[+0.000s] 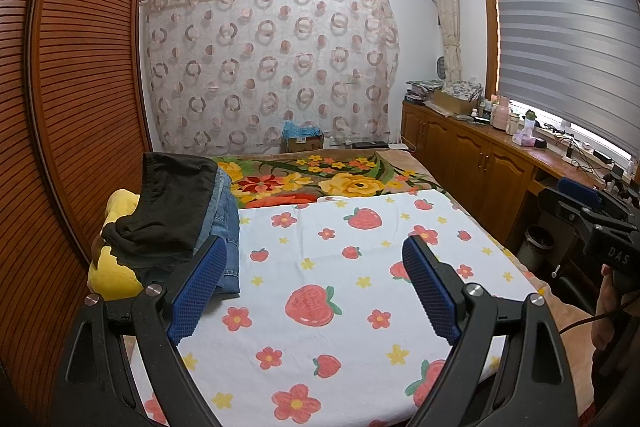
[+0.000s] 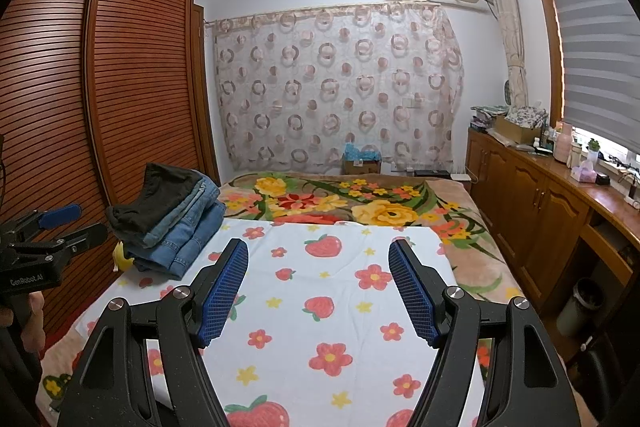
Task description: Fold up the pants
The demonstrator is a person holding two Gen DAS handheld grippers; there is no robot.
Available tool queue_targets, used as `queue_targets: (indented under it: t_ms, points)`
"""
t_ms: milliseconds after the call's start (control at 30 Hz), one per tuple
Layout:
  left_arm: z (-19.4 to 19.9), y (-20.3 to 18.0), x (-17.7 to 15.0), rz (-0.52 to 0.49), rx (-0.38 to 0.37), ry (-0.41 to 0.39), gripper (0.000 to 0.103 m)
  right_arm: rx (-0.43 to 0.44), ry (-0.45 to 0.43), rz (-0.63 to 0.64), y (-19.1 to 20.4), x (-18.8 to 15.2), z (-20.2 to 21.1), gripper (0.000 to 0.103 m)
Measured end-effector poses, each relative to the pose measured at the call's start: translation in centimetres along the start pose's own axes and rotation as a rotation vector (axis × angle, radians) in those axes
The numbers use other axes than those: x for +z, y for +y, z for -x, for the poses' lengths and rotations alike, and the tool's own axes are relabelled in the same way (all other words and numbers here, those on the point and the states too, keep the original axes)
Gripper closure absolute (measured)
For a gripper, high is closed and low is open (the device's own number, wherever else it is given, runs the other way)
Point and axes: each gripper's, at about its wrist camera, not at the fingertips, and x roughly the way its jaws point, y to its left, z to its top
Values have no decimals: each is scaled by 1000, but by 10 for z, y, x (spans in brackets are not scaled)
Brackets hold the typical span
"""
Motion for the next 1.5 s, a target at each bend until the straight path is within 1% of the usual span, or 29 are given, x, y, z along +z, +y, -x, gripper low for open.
queue_targets:
  t_ms: [1500]
  points:
    - [0,-1,0,-1,0,-1,13,-2,-1,6,-7,-1,2,28]
